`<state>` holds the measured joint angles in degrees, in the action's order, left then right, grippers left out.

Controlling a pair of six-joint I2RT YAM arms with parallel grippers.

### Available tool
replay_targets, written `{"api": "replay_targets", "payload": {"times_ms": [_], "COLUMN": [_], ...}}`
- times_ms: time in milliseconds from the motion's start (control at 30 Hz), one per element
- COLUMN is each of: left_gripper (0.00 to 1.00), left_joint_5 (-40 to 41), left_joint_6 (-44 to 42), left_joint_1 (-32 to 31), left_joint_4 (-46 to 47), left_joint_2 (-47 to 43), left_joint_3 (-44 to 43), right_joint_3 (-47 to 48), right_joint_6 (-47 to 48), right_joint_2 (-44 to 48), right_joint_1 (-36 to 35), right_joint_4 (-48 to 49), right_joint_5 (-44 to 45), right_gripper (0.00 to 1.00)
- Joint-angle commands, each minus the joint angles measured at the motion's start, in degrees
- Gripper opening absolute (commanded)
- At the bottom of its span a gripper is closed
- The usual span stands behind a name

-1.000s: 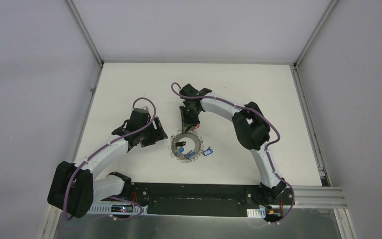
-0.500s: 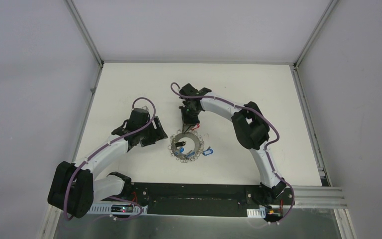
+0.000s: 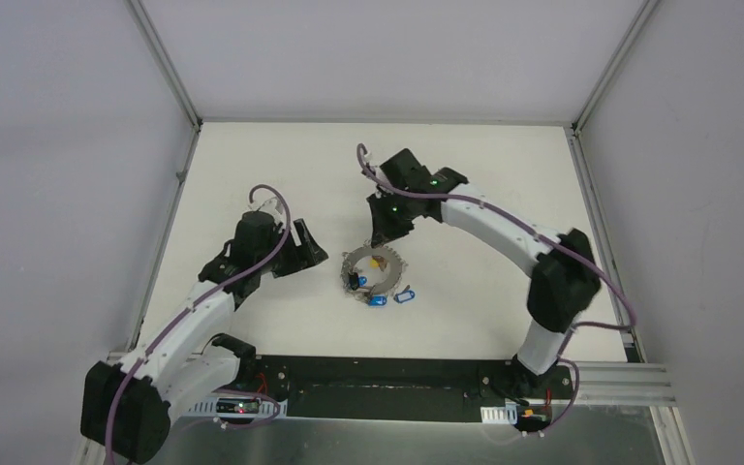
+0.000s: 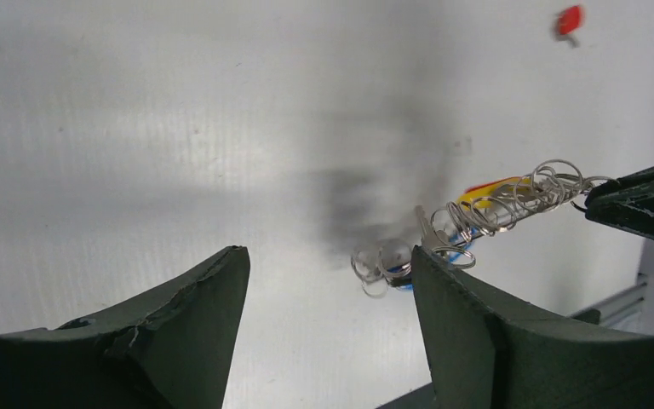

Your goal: Put the keys on the keyring

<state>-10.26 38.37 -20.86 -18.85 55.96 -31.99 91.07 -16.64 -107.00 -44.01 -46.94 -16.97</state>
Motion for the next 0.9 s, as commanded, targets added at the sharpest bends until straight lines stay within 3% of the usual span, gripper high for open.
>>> {"api": "replay_targets", "payload": {"times_ms": [0,267,400,533,633,833,867], "left_gripper": [0.72,0.74,0.73,0.74,0.73,0.69,0.68], "left_joint_5": [-4.56,-15.74,-22.97,-25.06,-23.55,-16.69,-16.68], "left_joint_6": [-4.48,-7.52,-4.52,1.03,2.59,-4.33,-4.69], "left_joint_1": [0.74,0.74,0.74,-0.49,-5.1,-21.04,-22.2], "left_joint_4": [2.18,4.67,10.79,18.36,24.49,29.05,29.82], "left_joint_2": [-10.98,-16.2,-15.0,-13.27,-11.52,-6.2,-5.44], "left_joint_3": [-2.91,-9.0,-9.41,-8.57,-7.35,-7.22,-7.17], "right_joint_3": [-9.19,-23.06,-29.63,-34.6,-37.79,-42.6,-43.15], "right_joint_6": [5.89,11.78,16.25,16.33,16.33,16.33,20.76], "right_joint_2": [17.05,32.69,38.49,43.91,47.81,55.28,56.17], "right_joint_1": [-0.11,-0.13,-0.11,-0.11,-0.11,-0.11,-0.11], "right_joint_4": [9.23,17.61,21.04,25.4,28.34,32.03,32.44], "right_joint_5": [-3.41,-8.56,-12.73,-12.54,-12.54,-12.54,-12.27], "right_gripper": [0.0,0.0,0.0,0.0,0.0,0.0,0.0]}}
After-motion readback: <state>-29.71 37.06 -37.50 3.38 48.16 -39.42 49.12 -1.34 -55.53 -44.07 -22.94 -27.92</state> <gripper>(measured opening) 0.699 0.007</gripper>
